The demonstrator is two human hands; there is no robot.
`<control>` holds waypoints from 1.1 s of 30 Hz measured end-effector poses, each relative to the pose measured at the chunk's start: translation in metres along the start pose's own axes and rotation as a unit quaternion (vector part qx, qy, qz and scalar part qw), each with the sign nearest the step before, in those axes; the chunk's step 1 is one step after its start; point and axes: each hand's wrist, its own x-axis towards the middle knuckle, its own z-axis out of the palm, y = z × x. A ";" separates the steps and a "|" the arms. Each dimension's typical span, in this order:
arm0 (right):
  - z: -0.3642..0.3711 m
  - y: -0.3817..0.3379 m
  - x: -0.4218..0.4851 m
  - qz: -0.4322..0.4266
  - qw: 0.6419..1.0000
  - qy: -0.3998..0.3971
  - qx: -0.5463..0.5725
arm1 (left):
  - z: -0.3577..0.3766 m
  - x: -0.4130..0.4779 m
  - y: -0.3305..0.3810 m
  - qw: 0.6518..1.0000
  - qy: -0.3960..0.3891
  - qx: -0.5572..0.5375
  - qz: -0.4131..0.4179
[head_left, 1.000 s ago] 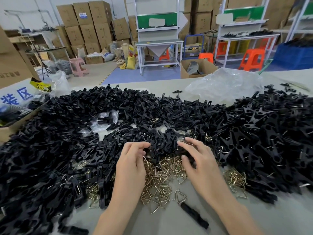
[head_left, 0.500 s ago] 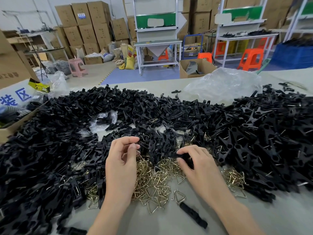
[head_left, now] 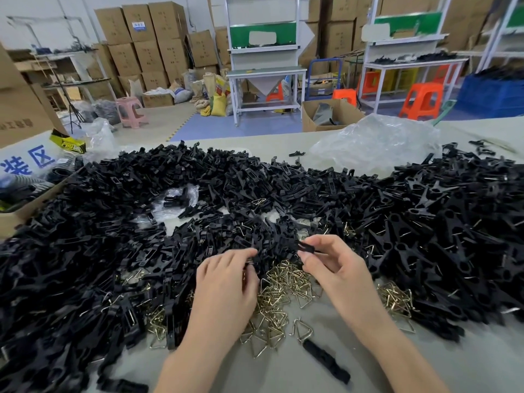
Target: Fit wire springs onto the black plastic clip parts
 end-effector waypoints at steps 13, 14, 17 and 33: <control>-0.006 -0.002 0.010 0.085 0.959 0.042 0.269 | -0.007 0.000 0.009 0.988 0.073 -0.140 0.005; -0.007 -0.003 0.010 0.095 0.957 0.038 0.271 | -0.009 -0.001 0.010 0.981 0.088 -0.172 -0.010; -0.006 -0.005 0.009 0.117 0.949 0.014 0.293 | -0.011 -0.004 0.013 0.964 0.106 -0.243 -0.023; 0.005 -0.003 0.003 0.135 0.958 -0.066 0.245 | -0.002 0.000 0.028 0.855 -0.035 -0.505 -0.113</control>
